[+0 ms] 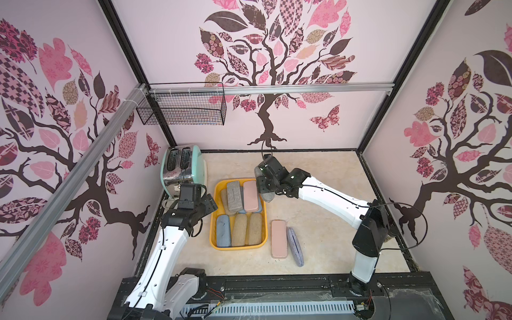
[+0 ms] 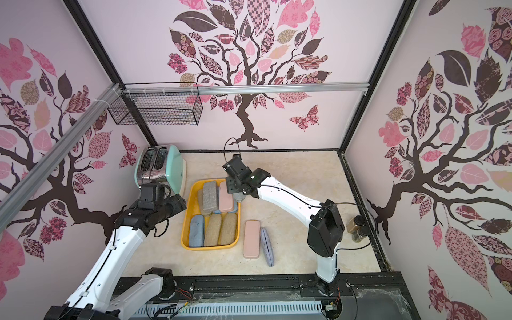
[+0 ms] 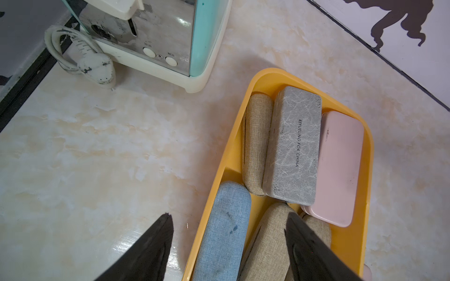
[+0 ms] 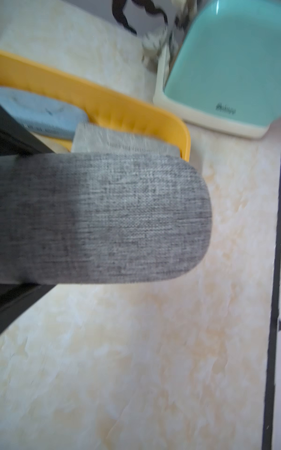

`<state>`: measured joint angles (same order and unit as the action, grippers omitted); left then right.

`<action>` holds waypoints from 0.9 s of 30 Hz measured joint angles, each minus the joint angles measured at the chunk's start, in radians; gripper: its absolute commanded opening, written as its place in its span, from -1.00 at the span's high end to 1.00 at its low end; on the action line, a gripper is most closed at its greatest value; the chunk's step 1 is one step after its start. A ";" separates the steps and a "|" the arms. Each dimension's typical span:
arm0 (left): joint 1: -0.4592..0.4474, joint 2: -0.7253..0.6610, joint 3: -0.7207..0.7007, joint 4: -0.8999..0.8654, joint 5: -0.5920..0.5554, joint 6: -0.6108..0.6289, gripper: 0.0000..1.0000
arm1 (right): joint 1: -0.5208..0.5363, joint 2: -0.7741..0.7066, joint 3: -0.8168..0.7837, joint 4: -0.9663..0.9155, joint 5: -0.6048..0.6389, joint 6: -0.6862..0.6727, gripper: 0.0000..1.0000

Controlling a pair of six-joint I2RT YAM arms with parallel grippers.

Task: Put the glasses cases into the storage boxes
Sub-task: Pick up the glasses case at the center of the board, then place the glasses case in the storage box.

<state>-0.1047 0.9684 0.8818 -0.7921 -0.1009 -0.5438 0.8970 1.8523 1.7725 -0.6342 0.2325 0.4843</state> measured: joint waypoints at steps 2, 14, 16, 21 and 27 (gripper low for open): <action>0.000 0.003 0.000 -0.005 -0.011 -0.003 -0.51 | 0.061 0.027 0.080 0.000 0.000 0.021 -0.13; 0.016 -0.006 0.000 -0.019 -0.077 -0.010 -0.53 | 0.160 0.384 0.405 0.020 -0.092 0.150 -0.09; 0.016 -0.006 0.000 -0.023 -0.086 -0.011 -0.53 | 0.155 0.444 0.454 0.013 -0.103 0.160 -0.09; 0.017 -0.007 0.000 -0.026 -0.097 -0.011 -0.53 | 0.153 0.581 0.623 -0.018 -0.106 0.185 -0.11; 0.018 -0.006 0.000 -0.026 -0.097 -0.013 -0.53 | 0.153 0.661 0.681 -0.021 -0.105 0.220 -0.13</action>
<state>-0.0872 0.9619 0.8818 -0.8177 -0.1982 -0.5571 1.0504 2.5130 2.4535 -0.6548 0.1272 0.7044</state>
